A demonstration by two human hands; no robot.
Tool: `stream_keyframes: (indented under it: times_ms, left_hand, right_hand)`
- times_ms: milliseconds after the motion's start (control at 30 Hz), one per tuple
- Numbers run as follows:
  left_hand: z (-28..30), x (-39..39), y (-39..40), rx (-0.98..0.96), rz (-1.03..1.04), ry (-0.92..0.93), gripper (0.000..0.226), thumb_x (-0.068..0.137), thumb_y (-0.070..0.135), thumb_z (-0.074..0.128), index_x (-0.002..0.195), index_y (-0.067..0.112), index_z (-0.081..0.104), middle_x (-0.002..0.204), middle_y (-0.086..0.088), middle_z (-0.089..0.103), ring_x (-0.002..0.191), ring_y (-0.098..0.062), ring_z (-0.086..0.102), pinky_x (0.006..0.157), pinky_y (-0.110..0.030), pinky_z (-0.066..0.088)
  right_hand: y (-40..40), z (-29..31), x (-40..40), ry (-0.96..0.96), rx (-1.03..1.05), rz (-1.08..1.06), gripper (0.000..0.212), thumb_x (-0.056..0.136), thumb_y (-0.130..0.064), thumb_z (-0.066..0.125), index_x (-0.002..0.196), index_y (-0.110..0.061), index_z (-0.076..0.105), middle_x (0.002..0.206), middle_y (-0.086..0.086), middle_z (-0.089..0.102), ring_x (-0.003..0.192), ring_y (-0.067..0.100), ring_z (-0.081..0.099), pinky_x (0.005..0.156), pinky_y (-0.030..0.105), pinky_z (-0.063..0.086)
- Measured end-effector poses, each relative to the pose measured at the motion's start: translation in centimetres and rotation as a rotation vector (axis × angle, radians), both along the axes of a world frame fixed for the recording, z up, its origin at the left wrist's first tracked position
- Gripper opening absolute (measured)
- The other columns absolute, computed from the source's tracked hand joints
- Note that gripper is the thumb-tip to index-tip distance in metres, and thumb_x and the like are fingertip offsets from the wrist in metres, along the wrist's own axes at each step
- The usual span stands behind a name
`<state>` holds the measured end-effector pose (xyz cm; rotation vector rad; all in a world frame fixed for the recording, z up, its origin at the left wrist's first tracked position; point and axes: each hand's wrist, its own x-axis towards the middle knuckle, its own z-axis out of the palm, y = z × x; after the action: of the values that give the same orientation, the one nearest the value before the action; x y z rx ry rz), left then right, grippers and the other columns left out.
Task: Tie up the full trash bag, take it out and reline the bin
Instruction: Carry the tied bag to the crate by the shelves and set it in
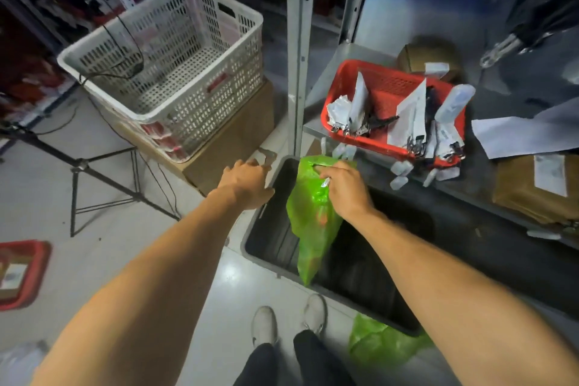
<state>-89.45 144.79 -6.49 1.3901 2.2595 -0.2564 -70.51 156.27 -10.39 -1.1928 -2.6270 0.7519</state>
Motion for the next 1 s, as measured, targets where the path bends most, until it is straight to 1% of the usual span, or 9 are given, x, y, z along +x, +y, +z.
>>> stream_keyframes:
  times_ms: [100,200,333,400,467,533,667,867,1000]
  left_hand:
    - [-1.3,-0.2,1.0,0.029,0.011,-0.003,0.065,0.089,0.046,0.055,0.148,0.024,0.036,0.146,-0.009,0.043,0.133,-0.036,0.04,0.109,-0.05,0.035]
    - [-2.6,-0.3,1.9,0.017,0.026,-0.016,0.063,0.088,0.045,0.055,0.145,0.022,0.04,0.145,-0.01,0.044,0.132,-0.036,0.04,0.108,-0.049,0.037]
    - [-4.6,-0.4,2.5,0.004,0.054,-0.037,0.061,0.088,0.044,0.054,0.143,0.021,0.043,0.144,-0.009,0.045,0.132,-0.035,0.041,0.106,-0.048,0.037]
    - [-5.5,-0.5,2.6,-0.005,0.065,-0.046,0.06,0.089,0.044,0.054,0.143,0.021,0.043,0.143,-0.009,0.045,0.13,-0.035,0.041,0.106,-0.048,0.038]
    - [-6.3,-0.5,2.7,-0.019,0.07,-0.059,0.06,0.09,0.044,0.054,0.144,0.021,0.042,0.143,-0.009,0.045,0.13,-0.034,0.041,0.105,-0.048,0.039]
    - [-7.1,-0.5,2.8,-0.037,0.072,-0.069,0.059,0.09,0.045,0.054,0.143,0.021,0.042,0.143,-0.009,0.046,0.13,-0.034,0.041,0.105,-0.048,0.04]
    - [-8.7,-0.7,2.7,-0.06,0.076,-0.093,0.059,0.091,0.045,0.053,0.143,0.021,0.042,0.141,-0.009,0.047,0.129,-0.034,0.042,0.105,-0.047,0.04]
    - [-10.0,-0.3,2.6,-0.086,0.065,-0.111,0.062,0.09,0.046,0.054,0.145,0.023,0.04,0.141,-0.01,0.047,0.129,-0.035,0.043,0.104,-0.046,0.041]
    - [-9.9,0.5,2.8,-0.074,0.049,-0.138,0.06,0.09,0.045,0.054,0.145,0.023,0.042,0.14,-0.01,0.048,0.128,-0.034,0.044,0.103,-0.046,0.042]
  right_hand:
    - [0.6,-1.8,-0.6,-0.014,-0.044,0.007,0.045,0.086,0.013,0.051,0.118,-0.013,0.071,0.109,0.007,0.061,0.095,0.023,0.061,0.085,0.02,0.043]
    - [1.1,-3.7,-1.3,-0.034,-0.067,0.024,0.043,0.087,0.011,0.052,0.117,-0.014,0.071,0.108,0.007,0.062,0.093,0.023,0.061,0.08,0.017,0.038]
    - [1.9,-5.9,-2.1,-0.031,-0.093,0.007,0.047,0.085,0.012,0.053,0.115,-0.017,0.072,0.109,0.004,0.061,0.093,0.02,0.061,0.089,0.022,0.047]
    - [2.2,-6.7,-2.8,-0.03,-0.105,-0.003,0.045,0.084,0.012,0.053,0.112,-0.016,0.073,0.11,0.004,0.06,0.094,0.02,0.061,0.089,0.022,0.046]
    - [2.3,-7.4,-3.3,-0.044,-0.114,-0.005,0.04,0.084,0.013,0.054,0.108,-0.013,0.074,0.11,0.006,0.06,0.097,0.022,0.06,0.088,0.023,0.045]
    - [2.3,-8.1,-3.7,-0.059,-0.119,-0.015,0.037,0.083,0.013,0.055,0.106,-0.009,0.073,0.111,0.009,0.061,0.1,0.026,0.061,0.091,0.028,0.047]
    - [2.1,-9.8,-3.3,-0.115,-0.147,-0.046,0.036,0.082,0.011,0.054,0.105,-0.009,0.073,0.11,0.012,0.062,0.1,0.032,0.062,0.091,0.037,0.05]
    - [1.0,-10.8,-1.6,-0.201,-0.198,-0.074,0.028,0.083,0.003,0.058,0.098,-0.015,0.073,0.106,0.01,0.063,0.096,0.034,0.063,0.083,0.035,0.052]
    - [0.4,-10.7,-1.2,-0.221,-0.24,-0.038,0.027,0.082,0.0,0.06,0.098,-0.016,0.074,0.106,0.01,0.064,0.097,0.033,0.064,0.086,0.034,0.051]
